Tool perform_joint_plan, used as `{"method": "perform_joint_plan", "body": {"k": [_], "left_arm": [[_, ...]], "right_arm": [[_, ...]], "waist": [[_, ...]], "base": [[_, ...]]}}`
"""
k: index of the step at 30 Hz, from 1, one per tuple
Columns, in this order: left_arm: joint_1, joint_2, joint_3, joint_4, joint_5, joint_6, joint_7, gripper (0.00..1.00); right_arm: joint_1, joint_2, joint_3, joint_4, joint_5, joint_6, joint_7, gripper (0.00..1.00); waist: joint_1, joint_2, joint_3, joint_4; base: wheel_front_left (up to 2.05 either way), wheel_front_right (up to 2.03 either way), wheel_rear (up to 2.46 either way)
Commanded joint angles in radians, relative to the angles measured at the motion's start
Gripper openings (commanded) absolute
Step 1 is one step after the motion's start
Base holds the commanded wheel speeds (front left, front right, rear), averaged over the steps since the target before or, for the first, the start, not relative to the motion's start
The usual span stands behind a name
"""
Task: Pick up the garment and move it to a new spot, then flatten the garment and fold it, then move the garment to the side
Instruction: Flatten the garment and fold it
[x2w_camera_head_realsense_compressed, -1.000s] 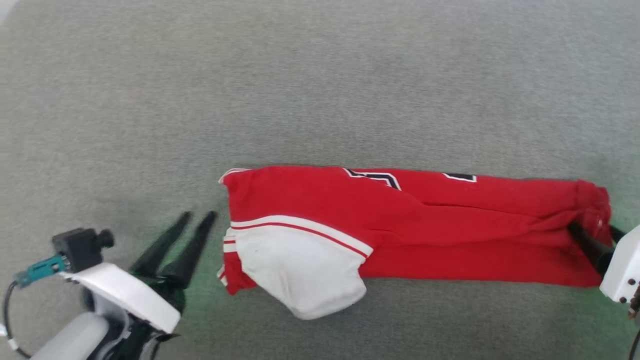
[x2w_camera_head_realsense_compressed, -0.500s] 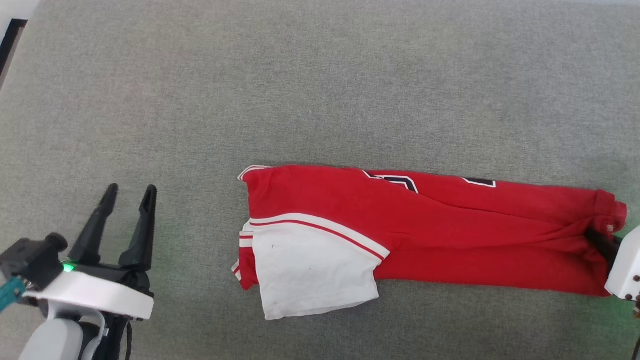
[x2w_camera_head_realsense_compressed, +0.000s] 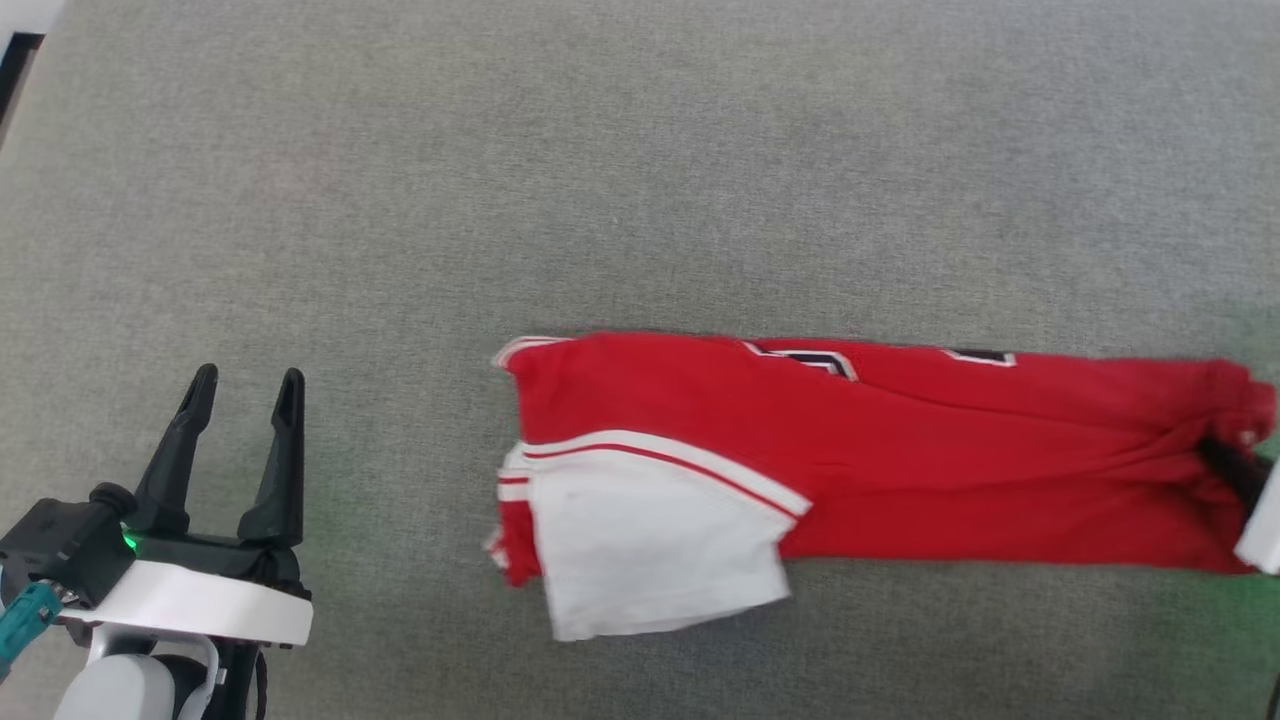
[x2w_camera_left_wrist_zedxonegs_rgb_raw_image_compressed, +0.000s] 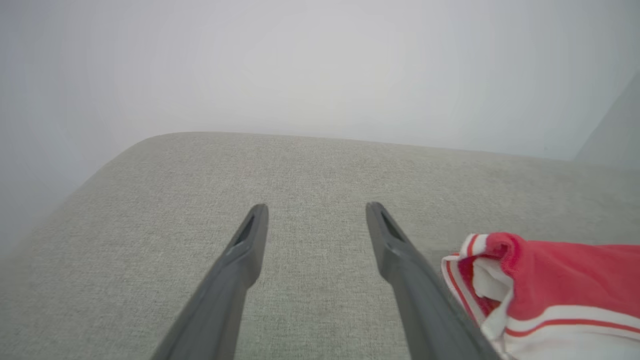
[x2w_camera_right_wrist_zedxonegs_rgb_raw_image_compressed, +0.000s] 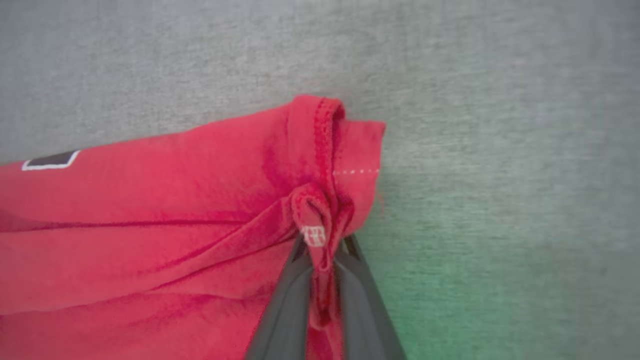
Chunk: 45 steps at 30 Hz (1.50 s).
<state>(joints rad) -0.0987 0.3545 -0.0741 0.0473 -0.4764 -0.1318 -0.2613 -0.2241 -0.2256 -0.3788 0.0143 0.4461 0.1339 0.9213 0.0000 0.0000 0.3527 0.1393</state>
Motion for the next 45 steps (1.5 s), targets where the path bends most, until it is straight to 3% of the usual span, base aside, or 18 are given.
{"method": "perform_joint_plan", "body": {"k": [1,15,19,28,37,45], "left_arm": [[-0.001,0.003,0.007,-0.001,0.011,0.003,-0.005,1.00],[-0.002,0.019,-0.018,-0.031,-0.025,0.003,-0.005,1.00],[0.010,0.012,-0.024,-0.031,-0.014,0.003,-0.005,1.00],[0.027,-0.008,-0.024,-0.018,0.004,0.003,-0.005,1.00],[0.041,-0.022,-0.024,-0.017,0.016,0.003,-0.005,1.00],[0.035,-0.025,-0.010,-0.019,-0.002,0.003,-0.005,1.00]], "right_arm": [[-0.002,-0.021,-0.027,0.016,-0.020,-0.006,-0.006,0.00],[-0.027,-0.112,-0.340,0.008,-0.050,-0.004,-0.009,0.00],[-0.006,-0.121,-0.355,-0.017,-0.024,-0.004,0.012,0.00],[0.089,-0.132,-0.184,-0.168,0.087,-0.004,0.067,0.00],[0.127,-0.098,0.134,-0.395,0.148,-0.004,0.147,0.00],[0.070,-0.071,0.420,-0.436,0.118,-0.004,0.181,0.00]], "waist": [[0.0000,0.0000,0.002,-0.007],[0.0000,0.0000,0.010,-0.035],[0.0000,0.0000,-0.002,-0.036],[0.0000,0.0000,-0.041,-0.036],[0.0000,0.0000,-0.075,-0.023],[0.0000,0.0000,-0.070,0.002]], "base": [[0.00,0.00,0.00],[0.00,0.00,0.00],[0.00,0.00,0.00],[0.00,0.00,0.00],[0.00,0.00,0.00],[0.00,0.00,0.00]]}}
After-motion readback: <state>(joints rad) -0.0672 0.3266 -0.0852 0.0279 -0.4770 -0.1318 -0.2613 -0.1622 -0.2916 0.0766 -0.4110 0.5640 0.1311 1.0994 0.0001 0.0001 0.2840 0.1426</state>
